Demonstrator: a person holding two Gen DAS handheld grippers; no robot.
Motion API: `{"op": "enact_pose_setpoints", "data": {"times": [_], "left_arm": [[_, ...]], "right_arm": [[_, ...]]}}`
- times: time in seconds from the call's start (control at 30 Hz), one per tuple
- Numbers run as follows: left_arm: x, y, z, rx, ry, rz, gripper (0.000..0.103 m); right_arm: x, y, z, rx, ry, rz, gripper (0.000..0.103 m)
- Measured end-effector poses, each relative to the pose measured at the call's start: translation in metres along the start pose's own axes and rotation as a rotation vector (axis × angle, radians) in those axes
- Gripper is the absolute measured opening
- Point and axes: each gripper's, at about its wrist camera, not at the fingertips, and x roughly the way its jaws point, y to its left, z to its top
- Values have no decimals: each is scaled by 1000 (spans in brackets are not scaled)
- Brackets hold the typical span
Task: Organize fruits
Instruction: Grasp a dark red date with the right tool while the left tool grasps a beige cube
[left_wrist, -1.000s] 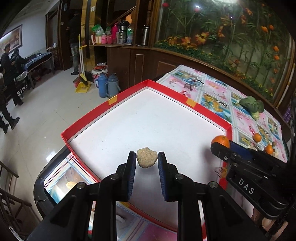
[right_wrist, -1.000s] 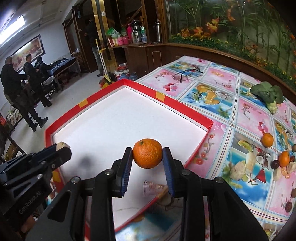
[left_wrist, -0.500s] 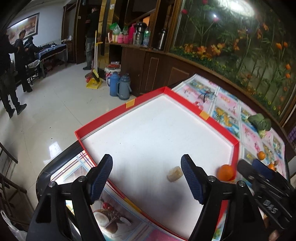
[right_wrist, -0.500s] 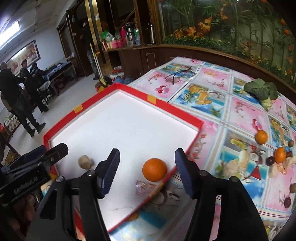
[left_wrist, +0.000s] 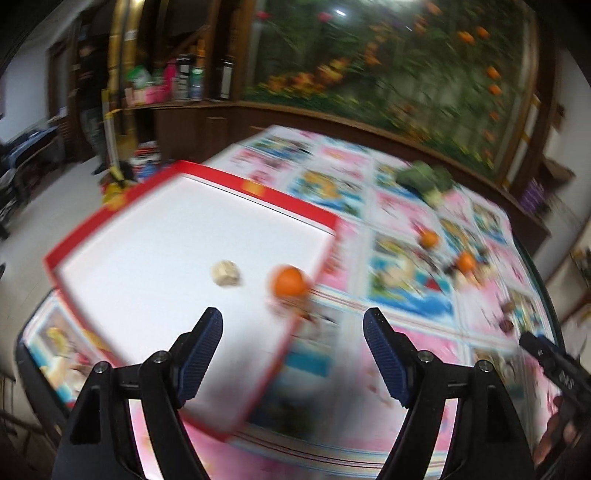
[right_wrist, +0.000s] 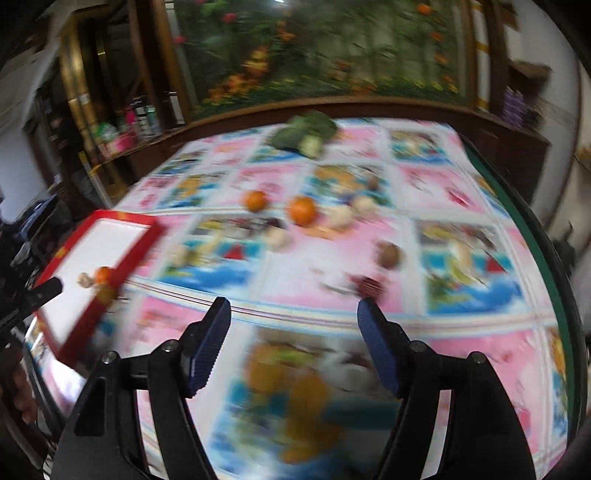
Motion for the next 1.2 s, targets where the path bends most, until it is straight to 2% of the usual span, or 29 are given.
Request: {"op": "enact_pose_setpoints", "data": {"times": [0.1, 0.23, 0.5, 0.53, 0.6, 0.7, 0.93, 0.97, 1.0, 1.03, 1.07, 1.2], "left_arm": [[8, -24, -6, 65, 41, -32, 78], [19, -47, -12, 126, 81, -47, 78], [47, -66, -5, 135, 106, -39, 78], [51, -70, -3, 141, 107, -36, 78], [59, -75, 0, 152, 114, -32, 78], [74, -82, 7, 150, 125, -16, 78], [102, -95, 22, 143, 123, 24, 78], [107, -96, 22, 148, 130, 27, 70], [111, -98, 21, 158, 138, 25, 44], [112, -101, 19, 177, 129, 30, 41], [111, -104, 18, 194, 124, 28, 23], [105, -110, 13, 224, 135, 7, 23]], "right_arm": [[5, -17, 1, 8, 20, -21, 72], [17, -20, 3, -24, 46, -18, 70], [54, -13, 16, -77, 89, -29, 54], [56, -14, 16, -76, 93, -29, 50], [62, -13, 16, -81, 104, -30, 34], [62, -9, 14, -120, 91, -66, 23], [62, -15, 15, -100, 90, -31, 22], [61, -16, 16, -97, 89, -26, 21], [61, -17, 15, -91, 89, -18, 21], [61, -18, 16, -86, 89, -13, 21], [61, -18, 16, -85, 89, -12, 21], [61, -18, 15, -89, 89, -17, 21]]}}
